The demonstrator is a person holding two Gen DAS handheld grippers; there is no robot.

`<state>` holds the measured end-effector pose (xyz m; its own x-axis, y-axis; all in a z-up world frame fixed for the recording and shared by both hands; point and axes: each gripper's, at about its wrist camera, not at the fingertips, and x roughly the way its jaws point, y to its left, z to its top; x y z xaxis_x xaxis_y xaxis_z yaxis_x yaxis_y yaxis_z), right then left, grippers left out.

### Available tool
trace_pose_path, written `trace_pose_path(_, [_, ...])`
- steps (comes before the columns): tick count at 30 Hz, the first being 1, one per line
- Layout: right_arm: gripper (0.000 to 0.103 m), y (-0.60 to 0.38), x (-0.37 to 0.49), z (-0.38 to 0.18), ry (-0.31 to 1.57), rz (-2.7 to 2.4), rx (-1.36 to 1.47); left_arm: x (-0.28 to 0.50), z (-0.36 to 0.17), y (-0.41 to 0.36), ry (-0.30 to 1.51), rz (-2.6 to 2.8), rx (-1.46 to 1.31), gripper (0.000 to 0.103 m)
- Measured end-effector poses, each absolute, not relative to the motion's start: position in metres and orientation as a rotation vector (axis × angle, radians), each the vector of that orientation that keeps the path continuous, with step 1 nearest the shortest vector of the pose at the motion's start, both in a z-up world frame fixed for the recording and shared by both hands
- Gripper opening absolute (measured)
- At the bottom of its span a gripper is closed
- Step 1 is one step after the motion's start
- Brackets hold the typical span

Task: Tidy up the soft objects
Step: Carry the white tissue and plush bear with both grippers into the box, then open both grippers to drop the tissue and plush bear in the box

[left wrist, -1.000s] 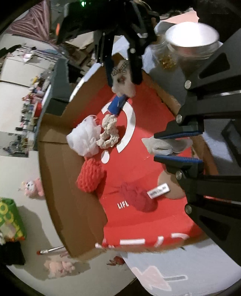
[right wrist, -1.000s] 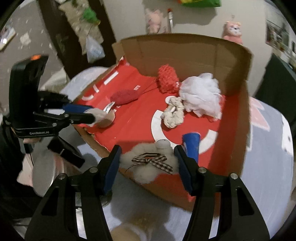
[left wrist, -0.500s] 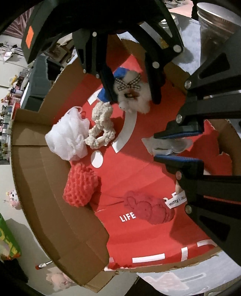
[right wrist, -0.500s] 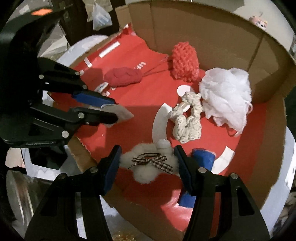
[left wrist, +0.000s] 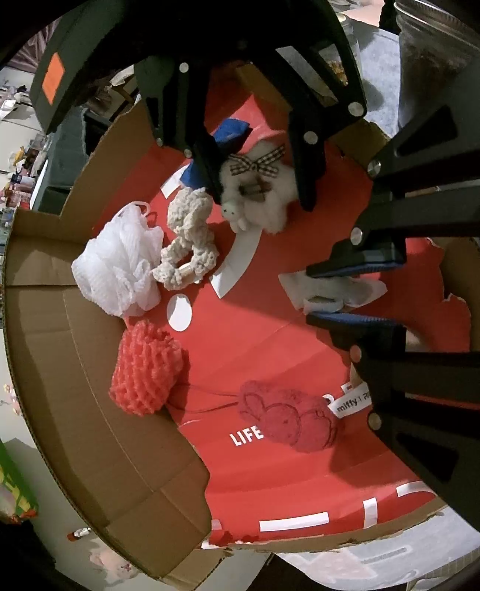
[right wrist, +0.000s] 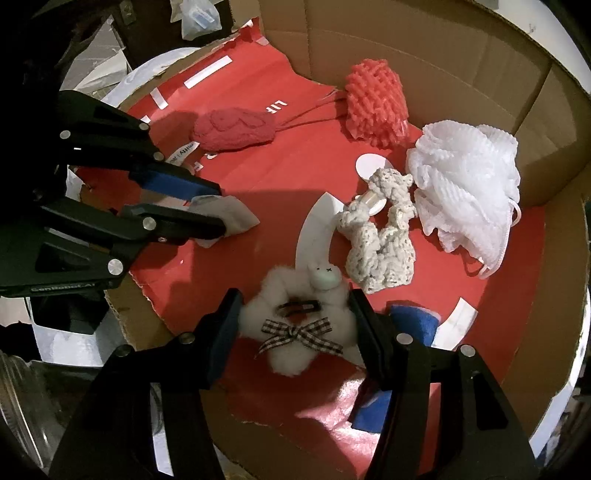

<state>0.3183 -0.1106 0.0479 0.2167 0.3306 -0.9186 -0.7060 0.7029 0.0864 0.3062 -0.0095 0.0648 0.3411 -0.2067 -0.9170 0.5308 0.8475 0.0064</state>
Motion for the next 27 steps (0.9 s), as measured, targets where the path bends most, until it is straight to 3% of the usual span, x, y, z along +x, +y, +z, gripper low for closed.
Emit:
trace_pose_path(11, [0.058,-0.098,0.307,0.045,1.121,0.721,-0.428,0.308,0.059,-0.016,1.124,-0.478,0.349,0.026])
trace_pose_path(16, [0.058,-0.094,0.308,0.042,1.118,0.697,-0.444,0.309,0.058,-0.017,1.116,-0.454,0.366,0.038])
trace_pose_path(20, [0.059,-0.097,0.309,0.044,1.116,0.697,-0.442,0.310,0.056,-0.014,1.116,-0.449,0.360,0.041])
trace_pose_path(27, [0.066,-0.105,0.312,0.052,1.099,0.685,-0.430,0.306,0.064,-0.009,1.087,-0.445,0.320,0.054])
